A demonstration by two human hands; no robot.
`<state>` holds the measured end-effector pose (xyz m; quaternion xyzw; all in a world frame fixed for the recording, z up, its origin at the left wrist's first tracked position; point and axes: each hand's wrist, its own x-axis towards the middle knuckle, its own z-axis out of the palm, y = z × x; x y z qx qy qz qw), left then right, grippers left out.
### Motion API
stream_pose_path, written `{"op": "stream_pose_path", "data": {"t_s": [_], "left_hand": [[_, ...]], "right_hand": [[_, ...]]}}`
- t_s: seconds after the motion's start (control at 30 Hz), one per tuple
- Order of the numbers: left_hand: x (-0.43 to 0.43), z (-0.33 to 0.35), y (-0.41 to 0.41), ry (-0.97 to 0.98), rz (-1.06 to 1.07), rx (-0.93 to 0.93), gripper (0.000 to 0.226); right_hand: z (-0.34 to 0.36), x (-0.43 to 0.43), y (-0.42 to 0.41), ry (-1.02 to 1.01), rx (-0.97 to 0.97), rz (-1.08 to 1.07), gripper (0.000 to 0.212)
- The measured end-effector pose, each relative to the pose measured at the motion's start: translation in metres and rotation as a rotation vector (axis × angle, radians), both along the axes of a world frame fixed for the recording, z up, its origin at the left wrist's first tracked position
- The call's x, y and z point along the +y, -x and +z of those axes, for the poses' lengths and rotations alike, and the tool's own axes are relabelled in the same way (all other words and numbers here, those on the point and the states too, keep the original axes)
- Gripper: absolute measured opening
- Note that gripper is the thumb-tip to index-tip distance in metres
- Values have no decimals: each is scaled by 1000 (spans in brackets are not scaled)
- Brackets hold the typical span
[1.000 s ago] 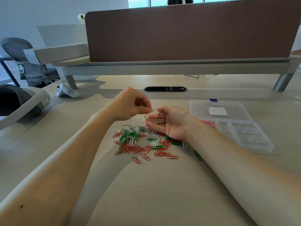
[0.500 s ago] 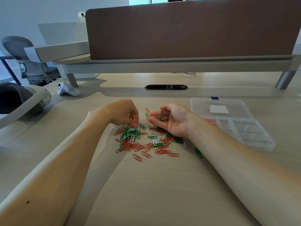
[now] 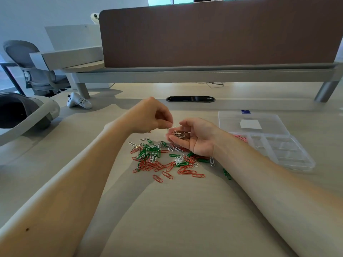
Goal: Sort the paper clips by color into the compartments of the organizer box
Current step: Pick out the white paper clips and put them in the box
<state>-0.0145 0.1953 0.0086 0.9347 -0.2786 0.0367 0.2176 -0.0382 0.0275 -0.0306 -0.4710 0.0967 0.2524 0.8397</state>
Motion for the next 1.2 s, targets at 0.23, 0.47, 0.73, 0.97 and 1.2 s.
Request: {"op": "stream_pose_path", "data": {"t_s": [0.23, 0.47, 0.73, 0.97, 1.2], "left_hand": [[37, 10, -5, -457, 299, 448, 14], [44, 3, -5, -460, 330, 573, 14], [45, 14, -1, -261, 297, 500, 10], [30, 22, 4, -102, 187, 444, 15], [23, 12, 4, -147, 198, 435, 11]], "right_hand": [[-2, -1, -1, 44, 5, -24, 37], [-3, 2, -1, 62, -12, -30, 37], [-2, 2, 1, 83, -25, -21, 37], [-1, 4, 1, 97, -29, -10, 37], [-1, 3, 1, 104, -33, -15, 33]]}}
